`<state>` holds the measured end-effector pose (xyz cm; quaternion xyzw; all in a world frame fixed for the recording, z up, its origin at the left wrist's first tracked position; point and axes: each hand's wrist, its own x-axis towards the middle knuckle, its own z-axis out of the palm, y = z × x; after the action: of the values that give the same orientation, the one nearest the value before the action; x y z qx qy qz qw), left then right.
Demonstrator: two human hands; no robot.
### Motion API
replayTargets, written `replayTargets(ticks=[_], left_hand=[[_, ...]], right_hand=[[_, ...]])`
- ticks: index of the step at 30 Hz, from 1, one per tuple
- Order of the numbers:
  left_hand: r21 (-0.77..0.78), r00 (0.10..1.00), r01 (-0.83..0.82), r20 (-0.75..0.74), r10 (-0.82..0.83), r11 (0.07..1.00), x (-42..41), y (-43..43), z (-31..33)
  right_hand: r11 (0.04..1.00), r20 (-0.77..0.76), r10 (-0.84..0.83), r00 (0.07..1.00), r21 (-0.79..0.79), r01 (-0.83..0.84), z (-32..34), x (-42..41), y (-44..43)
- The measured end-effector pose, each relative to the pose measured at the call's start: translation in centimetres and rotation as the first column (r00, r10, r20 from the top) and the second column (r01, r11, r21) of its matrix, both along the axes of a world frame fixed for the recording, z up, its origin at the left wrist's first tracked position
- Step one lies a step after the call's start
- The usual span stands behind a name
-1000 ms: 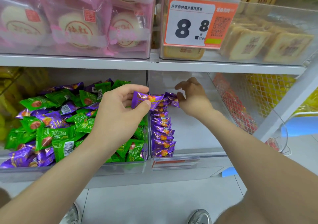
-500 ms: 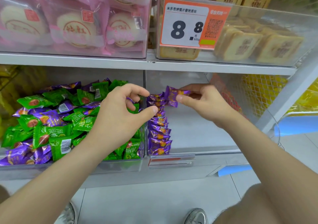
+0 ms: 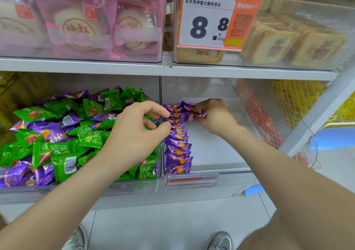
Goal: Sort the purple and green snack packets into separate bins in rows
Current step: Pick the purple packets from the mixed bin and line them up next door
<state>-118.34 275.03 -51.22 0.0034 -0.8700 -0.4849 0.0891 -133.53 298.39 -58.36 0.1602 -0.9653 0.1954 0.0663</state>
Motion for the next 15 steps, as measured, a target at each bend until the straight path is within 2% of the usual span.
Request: replayTargets(ticks=[9,12,15], left_hand=[[-0.045,0.999,0.032,-0.031,-0.033,0.998,0.1,-0.1,0.0],[-0.137,0.994,0.035,-0.1,-0.049,0.99,0.3,-0.1,-0.1],[-0.25,0.982,0.033,-0.174,-0.078,0.968,1.0,-0.1,0.0]], right_hand=[[0.997,-0.033,-0.049,0.998,0.056,0.051,0.2,0.4,-0.7],[0.988,-0.106,-0.099,0.989,0.105,0.11,1.9,1.4,-0.9],[0.984,-0.131,-0.057,0.99,0.159,0.078,4.6,4.6,-2.4]])
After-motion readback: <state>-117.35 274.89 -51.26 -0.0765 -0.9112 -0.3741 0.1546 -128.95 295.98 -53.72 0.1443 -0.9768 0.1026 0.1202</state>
